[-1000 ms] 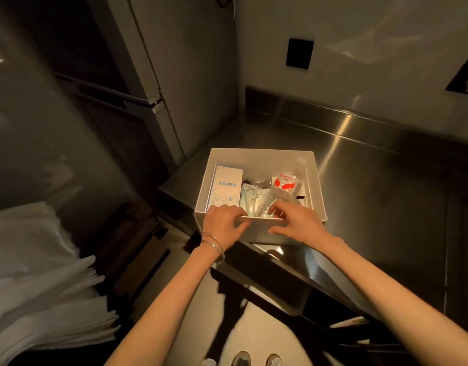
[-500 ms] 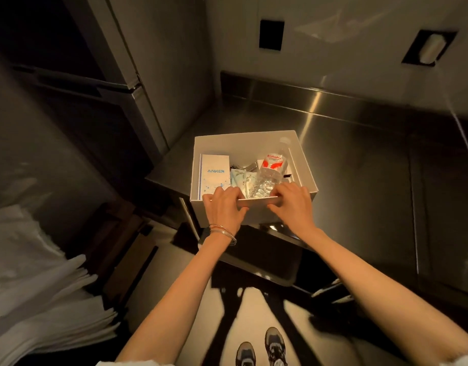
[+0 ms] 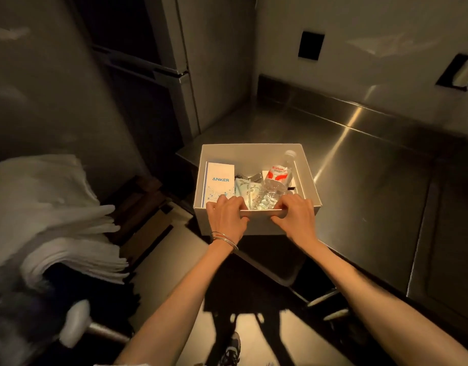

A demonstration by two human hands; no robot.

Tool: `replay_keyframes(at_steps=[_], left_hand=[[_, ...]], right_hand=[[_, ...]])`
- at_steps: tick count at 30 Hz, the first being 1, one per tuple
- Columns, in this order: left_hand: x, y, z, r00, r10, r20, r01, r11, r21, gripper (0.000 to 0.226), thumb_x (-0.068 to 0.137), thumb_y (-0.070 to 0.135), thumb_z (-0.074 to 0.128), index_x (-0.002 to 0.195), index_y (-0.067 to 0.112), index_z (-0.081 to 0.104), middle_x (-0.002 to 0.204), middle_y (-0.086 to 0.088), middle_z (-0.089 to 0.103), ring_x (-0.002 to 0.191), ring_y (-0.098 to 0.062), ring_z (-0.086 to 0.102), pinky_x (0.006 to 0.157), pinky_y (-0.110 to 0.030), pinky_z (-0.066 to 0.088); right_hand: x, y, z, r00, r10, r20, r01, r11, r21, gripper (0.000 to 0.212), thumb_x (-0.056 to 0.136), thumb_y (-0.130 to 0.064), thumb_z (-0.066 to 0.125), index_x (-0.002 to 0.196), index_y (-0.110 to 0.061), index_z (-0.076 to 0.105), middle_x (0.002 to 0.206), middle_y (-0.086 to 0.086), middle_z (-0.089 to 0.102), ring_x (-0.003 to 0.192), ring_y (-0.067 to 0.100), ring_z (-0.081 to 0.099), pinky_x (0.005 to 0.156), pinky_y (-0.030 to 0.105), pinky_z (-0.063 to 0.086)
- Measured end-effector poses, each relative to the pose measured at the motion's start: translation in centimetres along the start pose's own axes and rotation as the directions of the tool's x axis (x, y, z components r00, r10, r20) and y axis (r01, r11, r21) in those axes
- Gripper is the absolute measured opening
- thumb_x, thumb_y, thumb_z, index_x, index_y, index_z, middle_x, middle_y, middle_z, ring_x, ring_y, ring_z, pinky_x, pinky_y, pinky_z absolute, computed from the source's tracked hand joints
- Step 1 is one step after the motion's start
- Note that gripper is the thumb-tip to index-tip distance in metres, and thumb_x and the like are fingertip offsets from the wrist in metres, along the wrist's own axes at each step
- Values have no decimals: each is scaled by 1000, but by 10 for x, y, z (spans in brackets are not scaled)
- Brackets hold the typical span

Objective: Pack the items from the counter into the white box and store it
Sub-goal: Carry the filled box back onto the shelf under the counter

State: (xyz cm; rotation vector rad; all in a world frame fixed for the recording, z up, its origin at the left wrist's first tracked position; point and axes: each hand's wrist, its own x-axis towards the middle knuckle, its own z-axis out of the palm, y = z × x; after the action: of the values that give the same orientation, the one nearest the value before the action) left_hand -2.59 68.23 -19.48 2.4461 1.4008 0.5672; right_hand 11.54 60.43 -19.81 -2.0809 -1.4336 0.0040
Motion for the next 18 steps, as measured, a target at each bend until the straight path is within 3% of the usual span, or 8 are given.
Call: replay_keyframes(at_steps=[12,18], left_hand=[[-122,-20,-53,948,-296,-114,299,954,6,8,77,25,65,80,20,59,91,2,64,97,-15,46,70,-27,11],[-143,-56,-73,955,-278,-101,288,952,100,11,78,29,66,81,20,59,92,5,64,97,-15,46,69,-26,9]], right_hand=[[-65,-54,-4,930,-357,89,342,928,146,22,62,-16,79,70,-15,58,76,0,64,79,18,56,74,28,27],[-82,-87,32,947,-270,175,217,937,273,20,70,-22,77,81,-13,63,88,4,67,88,18,56,82,28,30]])
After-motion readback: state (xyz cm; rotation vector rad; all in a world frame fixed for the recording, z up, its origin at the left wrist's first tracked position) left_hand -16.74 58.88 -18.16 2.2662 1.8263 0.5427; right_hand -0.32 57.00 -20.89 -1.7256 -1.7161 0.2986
